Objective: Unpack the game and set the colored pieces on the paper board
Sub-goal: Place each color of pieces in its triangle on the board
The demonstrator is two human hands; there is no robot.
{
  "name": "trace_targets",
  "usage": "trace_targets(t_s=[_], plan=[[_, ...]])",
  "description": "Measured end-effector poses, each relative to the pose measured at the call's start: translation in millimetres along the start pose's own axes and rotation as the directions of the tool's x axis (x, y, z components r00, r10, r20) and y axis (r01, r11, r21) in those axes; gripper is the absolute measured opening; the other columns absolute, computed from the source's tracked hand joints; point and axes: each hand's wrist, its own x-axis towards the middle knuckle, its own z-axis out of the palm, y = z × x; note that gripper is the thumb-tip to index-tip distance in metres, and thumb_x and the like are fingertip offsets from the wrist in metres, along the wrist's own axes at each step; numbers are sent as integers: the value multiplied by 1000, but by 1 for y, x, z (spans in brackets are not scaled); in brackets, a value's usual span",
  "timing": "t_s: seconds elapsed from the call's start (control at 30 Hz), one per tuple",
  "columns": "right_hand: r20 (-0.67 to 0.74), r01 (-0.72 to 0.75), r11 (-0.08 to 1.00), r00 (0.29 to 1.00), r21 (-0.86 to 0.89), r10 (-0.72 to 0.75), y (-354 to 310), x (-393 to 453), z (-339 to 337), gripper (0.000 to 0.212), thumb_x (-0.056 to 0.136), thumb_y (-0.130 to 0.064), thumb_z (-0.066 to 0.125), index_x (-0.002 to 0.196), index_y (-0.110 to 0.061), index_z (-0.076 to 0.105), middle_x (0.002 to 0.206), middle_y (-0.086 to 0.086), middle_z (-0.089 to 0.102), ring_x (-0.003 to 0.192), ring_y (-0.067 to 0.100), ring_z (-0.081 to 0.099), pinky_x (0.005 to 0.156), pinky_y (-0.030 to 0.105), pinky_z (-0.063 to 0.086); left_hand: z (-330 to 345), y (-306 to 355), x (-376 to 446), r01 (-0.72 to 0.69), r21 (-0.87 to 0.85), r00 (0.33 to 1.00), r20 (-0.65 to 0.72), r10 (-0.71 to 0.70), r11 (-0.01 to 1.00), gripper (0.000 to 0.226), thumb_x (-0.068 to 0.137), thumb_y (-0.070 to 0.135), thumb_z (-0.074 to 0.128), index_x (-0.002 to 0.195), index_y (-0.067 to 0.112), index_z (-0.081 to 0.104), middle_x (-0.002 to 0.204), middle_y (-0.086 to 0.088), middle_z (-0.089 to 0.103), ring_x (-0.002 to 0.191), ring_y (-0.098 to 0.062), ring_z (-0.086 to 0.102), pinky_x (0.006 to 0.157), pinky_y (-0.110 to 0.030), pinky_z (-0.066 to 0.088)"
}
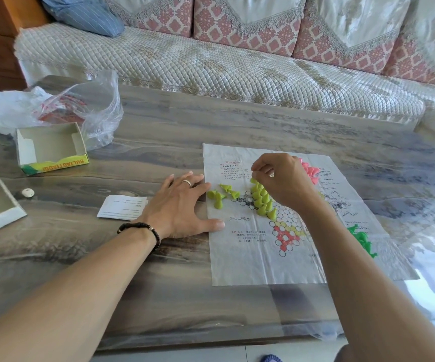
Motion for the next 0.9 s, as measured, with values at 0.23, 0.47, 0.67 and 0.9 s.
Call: trace_targets(t_s=[0.23,0.47,0.67,0.9], plan=[[13,-2,982,1000,-191,4,5,1,11,7,85,-28,68,91,-27,71,108,-5,60,108,19,46,93,39,30,0,0,1,-4,-15,1000,-12,4,1000,115,51,92,31,147,28,32,158,5,20,147,-12,6,120,-42,1],[19,-57,982,998,-180,62,8,2,17,7,81,-31,73,88,-29,73,114,-6,57,115,20,41,98,43,24,1,-1,1,-9,-4,1000,-26,9,1000,115,52,92,33,147,27,33,157,5,22,147,-13,7,120,-43,3],[27,-63,984,997,-166,68,8,2,19,8,81,-32,73,88,-29,73,116,-6,58,117,19,40,98,44,26,2,-1,2,-10,-1,1000,-28,10,1000,114,54,92,34,147,26,33,157,5,22,147,-13,7,120,-43,4],[45,-35,979,998,-201,45,6,0,15,22,80,-38,72,99,-27,70,122,-5,55,120,19,38,101,47,23,1,-1,1,-10,-1,1000,-23,10,1000,113,55,91,34,147,26,32,158,5,21,147,-12,6,120,-42,2]])
